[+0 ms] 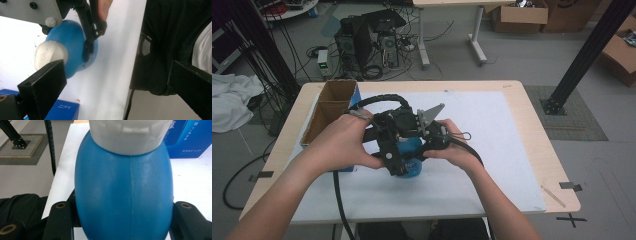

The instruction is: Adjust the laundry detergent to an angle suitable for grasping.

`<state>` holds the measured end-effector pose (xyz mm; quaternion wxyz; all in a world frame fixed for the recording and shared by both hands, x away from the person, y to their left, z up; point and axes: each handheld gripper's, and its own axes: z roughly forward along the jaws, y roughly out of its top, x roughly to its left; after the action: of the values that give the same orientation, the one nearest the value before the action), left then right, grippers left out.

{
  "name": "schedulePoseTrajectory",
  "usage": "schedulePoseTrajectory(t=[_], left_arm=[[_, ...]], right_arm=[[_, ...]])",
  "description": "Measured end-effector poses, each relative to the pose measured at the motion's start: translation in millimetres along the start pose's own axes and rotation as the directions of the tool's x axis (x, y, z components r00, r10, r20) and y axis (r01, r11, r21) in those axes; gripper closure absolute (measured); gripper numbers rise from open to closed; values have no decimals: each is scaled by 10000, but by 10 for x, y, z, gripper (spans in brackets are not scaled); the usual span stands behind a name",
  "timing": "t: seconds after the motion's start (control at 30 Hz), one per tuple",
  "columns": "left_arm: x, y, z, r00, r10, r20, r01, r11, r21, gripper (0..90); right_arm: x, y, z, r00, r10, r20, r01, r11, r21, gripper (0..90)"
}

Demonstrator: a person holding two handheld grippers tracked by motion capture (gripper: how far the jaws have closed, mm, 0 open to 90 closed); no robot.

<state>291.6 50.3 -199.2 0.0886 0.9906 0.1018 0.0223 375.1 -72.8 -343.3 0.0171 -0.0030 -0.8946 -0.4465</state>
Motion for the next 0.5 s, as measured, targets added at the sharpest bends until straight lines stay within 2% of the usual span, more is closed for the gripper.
schedulePoseTrajectory(t=[0.23,0.5], left_arm=[[2,3,3,10000,21,18,-21,10000,57,28],[10,-2,34,9999,-104,58,104,9999,24,28]], right_arm=[[-12,-43,49,9999,-78,89,76,9998,168,436],[-19,-70,70,9999,-124,-86,125,9998,127,435]])
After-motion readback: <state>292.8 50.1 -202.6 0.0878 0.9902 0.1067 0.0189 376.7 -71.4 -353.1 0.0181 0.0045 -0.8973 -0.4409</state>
